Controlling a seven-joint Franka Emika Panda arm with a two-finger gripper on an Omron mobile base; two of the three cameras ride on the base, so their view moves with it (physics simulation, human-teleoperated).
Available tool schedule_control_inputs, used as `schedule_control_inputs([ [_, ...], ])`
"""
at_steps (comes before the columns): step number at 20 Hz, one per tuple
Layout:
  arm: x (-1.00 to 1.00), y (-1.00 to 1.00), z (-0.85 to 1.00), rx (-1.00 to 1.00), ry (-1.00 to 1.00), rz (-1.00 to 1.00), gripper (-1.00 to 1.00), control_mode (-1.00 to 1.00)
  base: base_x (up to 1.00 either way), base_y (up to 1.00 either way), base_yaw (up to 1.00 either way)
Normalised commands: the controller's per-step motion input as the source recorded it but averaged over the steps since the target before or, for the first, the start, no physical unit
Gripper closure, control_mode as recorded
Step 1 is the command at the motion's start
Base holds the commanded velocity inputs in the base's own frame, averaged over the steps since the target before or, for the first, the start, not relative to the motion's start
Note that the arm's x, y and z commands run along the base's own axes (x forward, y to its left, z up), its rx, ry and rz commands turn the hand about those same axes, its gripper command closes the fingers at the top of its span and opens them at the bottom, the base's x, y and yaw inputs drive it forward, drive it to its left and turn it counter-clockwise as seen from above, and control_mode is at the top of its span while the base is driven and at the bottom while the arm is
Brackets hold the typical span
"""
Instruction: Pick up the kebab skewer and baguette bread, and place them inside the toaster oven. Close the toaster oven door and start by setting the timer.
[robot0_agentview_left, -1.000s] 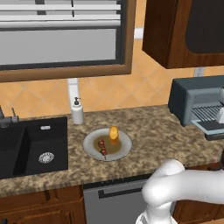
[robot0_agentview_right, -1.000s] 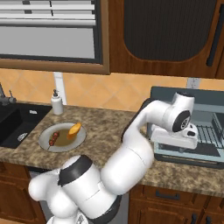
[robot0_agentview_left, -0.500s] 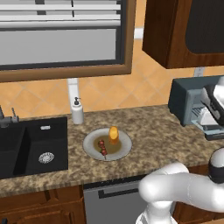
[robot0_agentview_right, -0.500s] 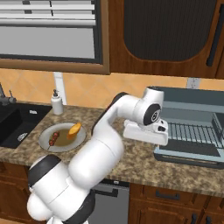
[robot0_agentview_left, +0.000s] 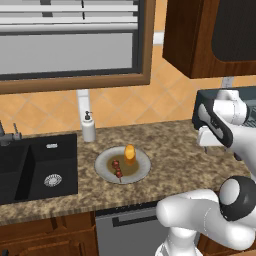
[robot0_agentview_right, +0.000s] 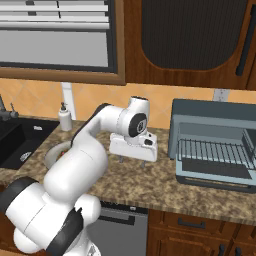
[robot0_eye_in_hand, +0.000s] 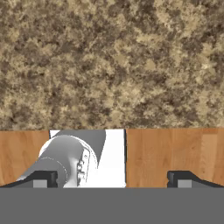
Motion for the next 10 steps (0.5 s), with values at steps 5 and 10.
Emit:
schedule_control_inputs([
  [5, 0.25, 1.00, 0.00, 0.00, 0.12, 0.00, -1.00, -1.00, 0.00, 0.00, 0.00],
  [10, 0.14, 1.00, 0.00, 0.00, 0.14, 0.00, -1.00, -1.00, 0.00, 0.00, 0.00],
])
